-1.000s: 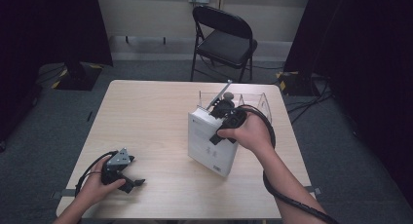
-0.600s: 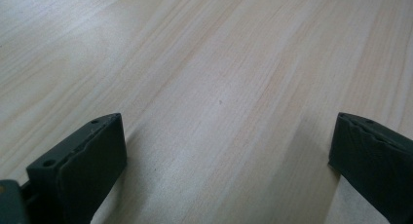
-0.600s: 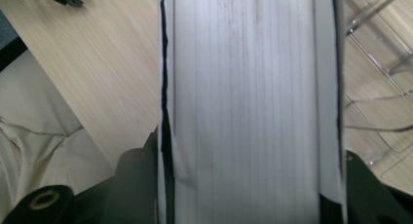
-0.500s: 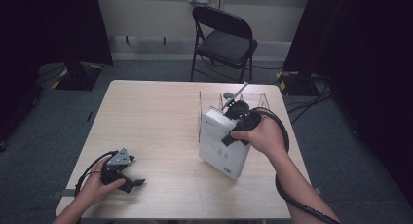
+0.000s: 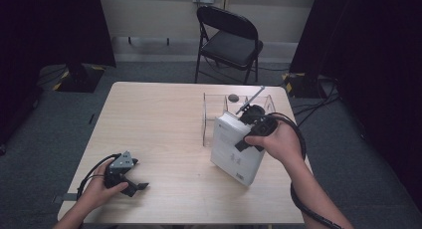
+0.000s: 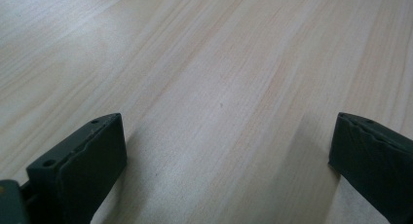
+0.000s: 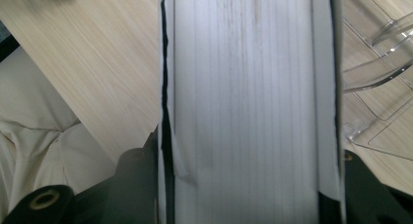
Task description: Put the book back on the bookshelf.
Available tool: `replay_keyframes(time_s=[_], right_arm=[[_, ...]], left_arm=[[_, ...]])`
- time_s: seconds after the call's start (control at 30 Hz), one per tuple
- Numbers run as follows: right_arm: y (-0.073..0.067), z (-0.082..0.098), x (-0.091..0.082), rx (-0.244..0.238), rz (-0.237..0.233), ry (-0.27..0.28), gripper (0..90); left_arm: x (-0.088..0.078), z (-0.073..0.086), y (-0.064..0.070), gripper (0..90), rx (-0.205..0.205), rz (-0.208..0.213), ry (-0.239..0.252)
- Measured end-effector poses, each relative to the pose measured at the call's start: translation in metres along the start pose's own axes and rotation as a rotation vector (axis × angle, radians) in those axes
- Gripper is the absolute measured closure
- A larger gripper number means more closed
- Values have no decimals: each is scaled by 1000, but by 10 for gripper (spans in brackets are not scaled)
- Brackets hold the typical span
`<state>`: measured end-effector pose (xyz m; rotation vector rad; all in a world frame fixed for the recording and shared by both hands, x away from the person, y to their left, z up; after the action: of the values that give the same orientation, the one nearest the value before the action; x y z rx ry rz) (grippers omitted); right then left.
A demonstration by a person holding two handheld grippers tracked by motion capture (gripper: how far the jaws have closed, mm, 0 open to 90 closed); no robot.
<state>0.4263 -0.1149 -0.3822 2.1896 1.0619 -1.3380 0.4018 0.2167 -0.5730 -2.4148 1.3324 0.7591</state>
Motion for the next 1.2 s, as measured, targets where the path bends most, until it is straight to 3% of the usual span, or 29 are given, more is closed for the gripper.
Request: replay_keyframes(time_s=[0.5,1.2], right_arm=[[10,12,-12,35,0,5,522],[23,29,-26,76,39,17,522]], left_arm=[[0,0,0,0,2,3,1],[0,0,0,0,2,6,1]])
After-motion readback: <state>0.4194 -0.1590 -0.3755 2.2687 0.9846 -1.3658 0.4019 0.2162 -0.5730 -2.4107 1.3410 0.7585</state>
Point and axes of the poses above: each handheld gripper's, and its own axes: x roughly forward along the jaws, z roughly out of its underside, y roughly to its right, the point moved 10 cm from there along x, roughly forward along the jaws, and after that the axes turned 10 degrees about y, right-handed, at the moved point
